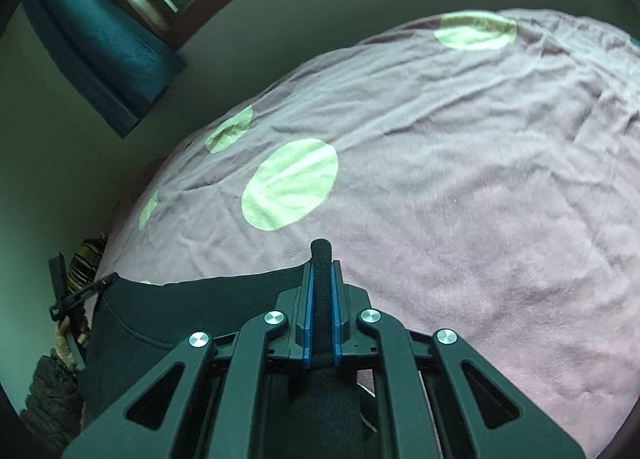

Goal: Fold small clothes

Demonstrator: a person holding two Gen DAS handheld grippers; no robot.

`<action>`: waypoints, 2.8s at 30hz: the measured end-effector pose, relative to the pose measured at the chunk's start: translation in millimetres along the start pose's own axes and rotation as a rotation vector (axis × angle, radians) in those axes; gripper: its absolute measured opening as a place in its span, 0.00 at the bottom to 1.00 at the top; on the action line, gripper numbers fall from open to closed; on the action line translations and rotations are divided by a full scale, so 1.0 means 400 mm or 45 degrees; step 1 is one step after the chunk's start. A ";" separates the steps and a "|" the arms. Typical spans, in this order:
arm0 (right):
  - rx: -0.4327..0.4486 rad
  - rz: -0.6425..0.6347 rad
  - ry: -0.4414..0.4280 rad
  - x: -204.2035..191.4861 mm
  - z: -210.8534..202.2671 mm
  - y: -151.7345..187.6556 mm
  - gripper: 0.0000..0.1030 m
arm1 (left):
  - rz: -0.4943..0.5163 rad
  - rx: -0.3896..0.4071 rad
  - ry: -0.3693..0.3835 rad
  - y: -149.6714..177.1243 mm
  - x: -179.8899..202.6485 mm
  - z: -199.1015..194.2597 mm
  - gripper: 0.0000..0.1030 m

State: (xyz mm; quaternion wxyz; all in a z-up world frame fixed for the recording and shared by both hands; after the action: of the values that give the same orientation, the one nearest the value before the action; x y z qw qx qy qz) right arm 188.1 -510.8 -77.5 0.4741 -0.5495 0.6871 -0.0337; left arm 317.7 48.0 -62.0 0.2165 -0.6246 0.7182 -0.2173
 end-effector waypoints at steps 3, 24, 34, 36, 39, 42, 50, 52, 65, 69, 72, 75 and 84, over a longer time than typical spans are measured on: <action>-0.032 0.137 -0.086 0.052 0.009 0.013 0.10 | -0.065 -0.027 0.043 0.010 -0.023 0.019 0.14; 0.019 0.481 -0.280 0.032 -0.394 0.468 0.63 | -0.734 -0.086 0.453 0.494 -0.218 -0.361 0.69; -0.015 0.326 -0.088 -0.008 -0.350 0.491 0.32 | -0.582 -0.062 0.247 0.466 -0.087 -0.318 0.43; -0.006 0.323 -0.090 -0.001 -0.353 0.501 0.31 | -0.645 -0.070 0.290 0.482 -0.102 -0.304 0.42; 0.012 0.335 -0.133 0.019 -0.349 0.509 0.31 | -0.663 -0.064 0.318 0.505 -0.121 -0.305 0.42; 0.009 0.329 -0.149 0.022 -0.359 0.507 0.34 | -0.659 -0.062 0.337 0.514 -0.131 -0.315 0.42; 0.055 0.388 -0.083 0.054 -0.474 0.568 0.47 | -0.660 -0.052 0.393 0.531 -0.149 -0.322 0.47; 0.111 0.412 0.087 0.058 -0.527 0.572 0.48 | -0.656 -0.054 0.389 0.539 -0.154 -0.337 0.51; -0.141 0.129 -0.466 -0.424 -0.177 0.399 0.62 | -0.568 0.110 0.186 0.573 -0.202 -0.488 0.89; -0.244 0.093 -0.444 -0.482 0.005 0.358 0.62 | -0.536 0.081 0.126 0.564 -0.212 -0.479 0.91; -0.372 0.156 -0.288 -0.442 0.149 0.369 0.65 | -0.519 0.051 0.133 0.550 -0.218 -0.455 0.92; -0.344 0.245 -0.304 -0.403 0.196 0.374 0.65 | -0.469 0.014 0.171 0.517 -0.217 -0.416 0.92; -0.320 0.171 -0.310 -0.415 0.170 0.381 0.66 | -0.337 -0.122 0.495 0.361 -0.193 -0.272 0.92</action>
State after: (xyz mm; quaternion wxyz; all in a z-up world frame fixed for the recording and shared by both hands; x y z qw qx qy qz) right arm 116.0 -287.9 -99.2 0.4826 -0.5573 0.6586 0.1508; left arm 148.1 147.1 -54.9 0.0138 -0.6692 0.6678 -0.3255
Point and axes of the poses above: each gripper's, at about its wrist camera, not at the fingertips, and z roughly the way its jaws point, x to its right, y to its underside, the point moved 2 cm from there along z, roughly the way its jaws point, and after that the axes turned 10 degrees about -y, right-handed, at the moved point
